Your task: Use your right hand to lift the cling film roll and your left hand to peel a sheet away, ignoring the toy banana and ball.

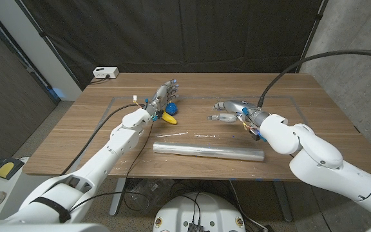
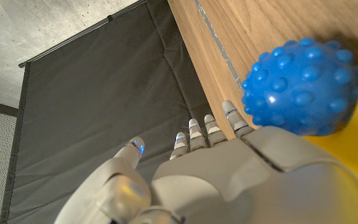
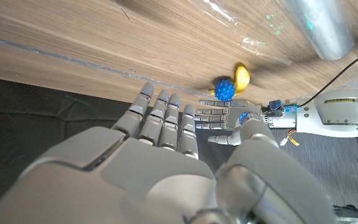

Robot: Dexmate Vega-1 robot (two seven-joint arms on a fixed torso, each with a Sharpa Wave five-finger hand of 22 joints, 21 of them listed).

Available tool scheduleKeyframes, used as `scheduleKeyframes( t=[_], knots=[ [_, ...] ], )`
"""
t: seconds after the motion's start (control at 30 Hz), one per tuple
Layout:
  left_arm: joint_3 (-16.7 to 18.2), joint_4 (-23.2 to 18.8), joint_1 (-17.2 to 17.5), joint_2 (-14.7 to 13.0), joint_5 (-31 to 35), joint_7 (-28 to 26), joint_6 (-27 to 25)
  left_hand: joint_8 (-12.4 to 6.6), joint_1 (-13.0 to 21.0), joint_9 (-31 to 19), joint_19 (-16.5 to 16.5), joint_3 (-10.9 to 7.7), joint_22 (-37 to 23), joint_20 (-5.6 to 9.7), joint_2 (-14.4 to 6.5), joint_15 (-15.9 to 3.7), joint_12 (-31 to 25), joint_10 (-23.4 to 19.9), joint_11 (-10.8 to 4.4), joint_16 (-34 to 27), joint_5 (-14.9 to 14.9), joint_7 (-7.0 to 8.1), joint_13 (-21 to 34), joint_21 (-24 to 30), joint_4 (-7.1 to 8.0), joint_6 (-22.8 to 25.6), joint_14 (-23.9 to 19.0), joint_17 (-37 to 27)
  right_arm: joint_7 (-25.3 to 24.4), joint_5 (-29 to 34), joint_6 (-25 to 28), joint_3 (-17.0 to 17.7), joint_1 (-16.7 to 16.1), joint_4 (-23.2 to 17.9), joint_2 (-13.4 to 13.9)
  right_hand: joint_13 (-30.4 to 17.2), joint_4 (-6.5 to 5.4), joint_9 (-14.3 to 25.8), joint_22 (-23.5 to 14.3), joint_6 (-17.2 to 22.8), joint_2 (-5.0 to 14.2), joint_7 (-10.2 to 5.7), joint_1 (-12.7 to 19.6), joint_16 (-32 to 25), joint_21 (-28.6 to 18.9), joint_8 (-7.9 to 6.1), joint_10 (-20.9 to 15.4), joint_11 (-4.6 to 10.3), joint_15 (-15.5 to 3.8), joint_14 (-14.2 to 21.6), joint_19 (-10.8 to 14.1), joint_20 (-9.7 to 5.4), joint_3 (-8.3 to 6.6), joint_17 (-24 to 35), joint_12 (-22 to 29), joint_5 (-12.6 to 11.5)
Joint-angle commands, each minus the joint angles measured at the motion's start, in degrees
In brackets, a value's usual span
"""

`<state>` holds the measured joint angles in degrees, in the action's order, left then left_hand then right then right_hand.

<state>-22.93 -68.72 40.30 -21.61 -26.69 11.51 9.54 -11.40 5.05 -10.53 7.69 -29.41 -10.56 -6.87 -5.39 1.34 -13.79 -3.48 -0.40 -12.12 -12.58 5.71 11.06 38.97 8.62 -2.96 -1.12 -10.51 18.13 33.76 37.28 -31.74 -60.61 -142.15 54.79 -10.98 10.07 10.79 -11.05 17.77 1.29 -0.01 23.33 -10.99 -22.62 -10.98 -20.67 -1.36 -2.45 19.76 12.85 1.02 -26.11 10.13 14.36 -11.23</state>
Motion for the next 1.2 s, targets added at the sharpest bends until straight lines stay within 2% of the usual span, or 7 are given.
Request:
scheduleKeyframes(
  t=[0.03, 0.2, 0.43, 0.67, 1.07, 1.1, 1.2],
  knots=[
    [-0.25, 0.75, -0.46, -0.56, -0.60, 1.22, 0.33, 0.00, -0.43, -0.22, 0.16, 0.19, -0.11, -0.42, -0.02, -0.09, 0.21, -0.55, 0.10, 0.10, -0.02, 0.09, 0.25, -0.15, 0.00, 0.42, -0.30, -0.10, 6.47, 6.27, 9.09, -10.62, 6.52, -2.59, -0.57, -0.18, 0.55, 0.32, -0.11, -0.29, -0.26, -0.27, 1.43, 0.30, 0.24, -0.13, 0.11, 0.32, -0.33, -0.23, -0.12, 0.19, -0.43, 0.11, -0.10, 0.23],
    [-0.53, 0.99, -0.73, -0.67, -0.64, 1.85, 0.47, 0.01, -0.46, -0.23, 0.11, 0.23, -0.11, -0.40, -0.03, -0.11, 0.26, -0.62, -0.02, 0.13, -0.03, 0.08, 0.26, -0.23, 0.02, 0.48, -0.37, -0.11, 9.98, 8.53, 12.90, -15.06, 9.15, -3.68, -1.32, -0.22, 0.80, 0.34, -0.04, -0.91, -0.71, -0.36, 2.91, 0.31, 0.29, -0.08, 0.29, 0.47, -0.46, -0.33, 0.14, 0.25, -0.80, 0.10, -0.23, 0.37],
    [-0.81, 0.97, -0.97, -0.88, -0.75, 2.75, 0.66, 0.04, -0.51, -0.23, 0.07, 0.31, -0.12, -0.54, -0.02, 0.00, 0.35, -0.62, 0.01, 0.19, -0.04, 0.13, 0.28, -0.36, 0.06, 0.48, -0.39, -0.12, 16.40, 16.52, 18.83, -23.39, 14.12, -4.60, -2.26, -0.34, 0.84, 0.42, 0.05, -2.39, -3.23, -0.23, 5.87, 0.24, 0.19, -0.07, 1.45, 1.08, -1.02, -0.30, 1.47, 1.56, -0.84, 0.11, -0.78, 0.41],
    [-0.80, -0.11, -0.43, -1.39, -0.73, 2.73, 0.25, 0.09, -0.58, -0.23, 0.07, 0.38, -0.13, -0.56, -0.03, 0.00, 0.42, -0.65, 0.19, 0.24, -0.06, 0.15, 0.29, -0.47, 0.10, 0.44, -0.42, -0.13, 18.23, 19.98, 21.08, -27.77, 16.10, -4.73, -3.06, -0.45, 0.63, 0.48, 0.09, -1.43, -5.68, -0.60, 7.73, 0.04, 0.25, -0.74, 0.33, 1.36, -1.85, 0.26, 2.22, 1.46, -0.34, 0.14, -0.38, -0.08],
    [-1.07, 0.03, -0.64, -1.58, -0.58, 3.48, -0.03, 0.14, -0.74, -0.24, -0.05, 0.52, -0.14, -0.56, -0.08, -0.08, 0.51, -0.78, 0.10, 0.30, -0.09, 0.16, 0.31, -0.64, 0.21, 0.43, -0.48, -0.16, 22.82, 28.55, 25.10, -35.02, 18.93, -3.19, -5.34, -0.68, 0.47, 0.61, 0.05, 0.54, -7.60, -1.58, 12.13, -0.47, 0.31, -1.54, -1.77, 2.68, -2.86, 2.22, 3.38, 1.02, -0.52, 0.18, 0.40, -1.32],
    [-1.13, 0.18, -0.77, -1.54, -0.58, 3.58, -0.07, 0.13, -0.75, -0.24, -0.06, 0.53, -0.14, -0.52, -0.07, -0.16, 0.51, -0.81, 0.07, 0.30, -0.09, 0.26, 0.31, -0.65, 0.22, 0.45, -0.50, -0.16, 23.24, 29.17, 25.38, -35.49, 19.07, -2.86, -5.64, -0.71, 0.45, 0.62, 0.03, 0.80, -7.64, -1.69, 12.65, -0.49, 0.31, -1.62, -1.99, 2.99, -3.08, 2.40, 3.49, 1.16, -0.62, 0.20, 0.49, -1.45],
    [-1.38, 0.87, -1.30, -1.39, -0.51, 4.04, 0.06, 0.11, -0.78, -0.24, -0.08, 0.58, -0.14, -0.49, -0.05, -0.08, 0.53, -0.85, 0.00, 0.31, -0.10, 0.23, 0.31, -0.70, 0.23, 0.54, -0.53, -0.16, 23.78, 30.32, 25.84, -36.41, 19.24, -2.00, -6.29, -0.88, -0.09, 0.69, -0.02, 2.34, -8.17, -2.37, 14.00, -0.84, -0.24, -2.04, -3.59, 4.03, -4.38, 3.99, 5.55, 3.90, -0.64, 0.37, 1.10, -1.85]
  ],
)
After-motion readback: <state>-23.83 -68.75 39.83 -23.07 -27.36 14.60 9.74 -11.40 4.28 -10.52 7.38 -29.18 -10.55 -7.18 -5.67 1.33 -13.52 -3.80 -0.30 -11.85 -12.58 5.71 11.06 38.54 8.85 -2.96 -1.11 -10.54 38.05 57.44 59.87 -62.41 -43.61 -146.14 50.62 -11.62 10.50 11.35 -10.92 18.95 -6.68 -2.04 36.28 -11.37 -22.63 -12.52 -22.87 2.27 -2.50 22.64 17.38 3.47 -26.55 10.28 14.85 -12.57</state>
